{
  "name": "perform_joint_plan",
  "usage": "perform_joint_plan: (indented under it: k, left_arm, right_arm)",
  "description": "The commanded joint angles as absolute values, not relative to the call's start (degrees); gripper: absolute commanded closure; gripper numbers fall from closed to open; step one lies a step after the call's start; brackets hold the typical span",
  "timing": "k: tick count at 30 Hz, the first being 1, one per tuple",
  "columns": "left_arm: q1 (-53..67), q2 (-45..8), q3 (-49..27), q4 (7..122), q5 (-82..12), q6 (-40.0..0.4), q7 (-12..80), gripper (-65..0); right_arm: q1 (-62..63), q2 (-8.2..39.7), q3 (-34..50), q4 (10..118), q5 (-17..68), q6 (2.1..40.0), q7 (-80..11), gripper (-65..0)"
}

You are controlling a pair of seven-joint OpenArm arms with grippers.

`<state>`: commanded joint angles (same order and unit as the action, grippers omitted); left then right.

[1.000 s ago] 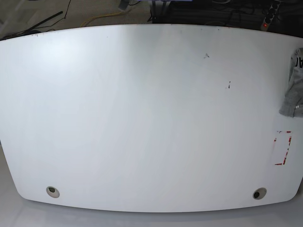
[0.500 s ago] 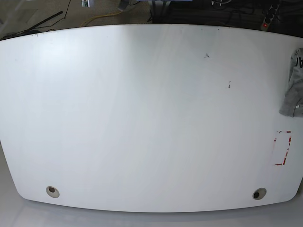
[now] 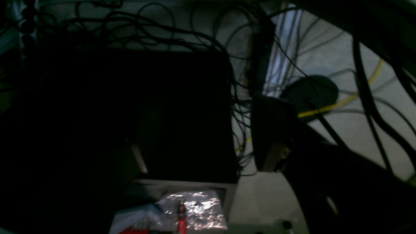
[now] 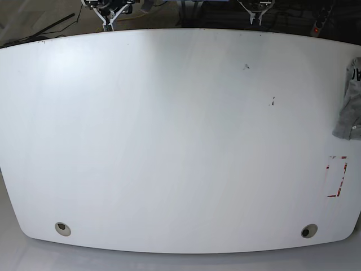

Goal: Fold the T-shirt properly

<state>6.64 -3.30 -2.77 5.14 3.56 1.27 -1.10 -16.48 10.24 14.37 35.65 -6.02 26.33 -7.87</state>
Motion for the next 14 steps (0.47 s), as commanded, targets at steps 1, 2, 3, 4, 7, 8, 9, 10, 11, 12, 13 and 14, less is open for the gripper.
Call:
perform_joint_plan:
  k: [1,2,3,4,7,8,9,10,11,12,13,14]
  left_arm:
    - [6.4,-3.3,-2.8,4.8,3.6,1.3,-1.1,-38.2]
    - [6.3,-3.3,-2.8,4.5,3.6,1.3,-1.1,-38.2]
    - [6.3,-3.3,-2.8,4.5,3.6,1.4,-1.1,-38.2]
    - [6.3,-3.3,-2.8,4.5,3.6,1.4,-1.1,-38.2]
    - [6.3,-3.3,-2.8,4.5,3.6,1.4,-1.1,-38.2]
    - [6.3,-3.3,-2.8,4.5,3.6,1.4,-1.1,-38.2]
    - [6.4,-3.3,-2.8,4.5,3.6,1.4,-1.1,-38.2]
    - [6.5,-3.3,-2.8,4.5,3.6,1.4,-1.2,-38.2]
    - [6.5,-3.3,-2.8,4.5,3.6,1.4,-1.3,-38.2]
    - [6.5,-3.3,-2.8,4.5,3.6,1.4,-1.4,-38.2]
    - [6.5,-3.3,-2.8,4.5,3.6,1.4,-1.4,-38.2]
    - [6.5,-3.3,-2.8,4.5,3.6,1.4,-1.4,-38.2]
  right_arm:
    - [-16.2,9.8,14.4,35.6,-6.5,26.3,-7.9,-23.1]
    - [-16.0,9.3,14.4,35.6,-7.1,26.3,-7.9,-23.1]
    - [-15.9,9.0,14.4,35.6,-7.7,26.3,-7.9,-23.1]
    - [-15.9,8.8,14.4,35.5,-8.3,26.3,-7.9,-23.1]
    - [-15.5,8.6,14.4,32.5,-9.5,26.3,-7.9,-23.1]
    - [-14.7,8.6,14.4,31.2,-9.5,26.3,-7.9,-23.1]
    - [-14.3,8.6,14.4,30.0,-9.6,26.3,-7.9,-23.0]
    - [-13.7,8.6,14.4,28.2,-9.7,26.3,-7.6,-22.8]
    - [-13.3,8.6,14.4,26.6,-9.7,26.3,-6.9,-22.8]
    - [-13.1,8.6,14.4,25.5,-9.7,26.4,-6.1,-22.8]
    - [-13.0,8.6,14.4,23.7,-9.8,26.4,-4.3,-23.0]
    - [-13.0,8.6,14.4,22.4,-9.8,26.4,-2.4,-23.0]
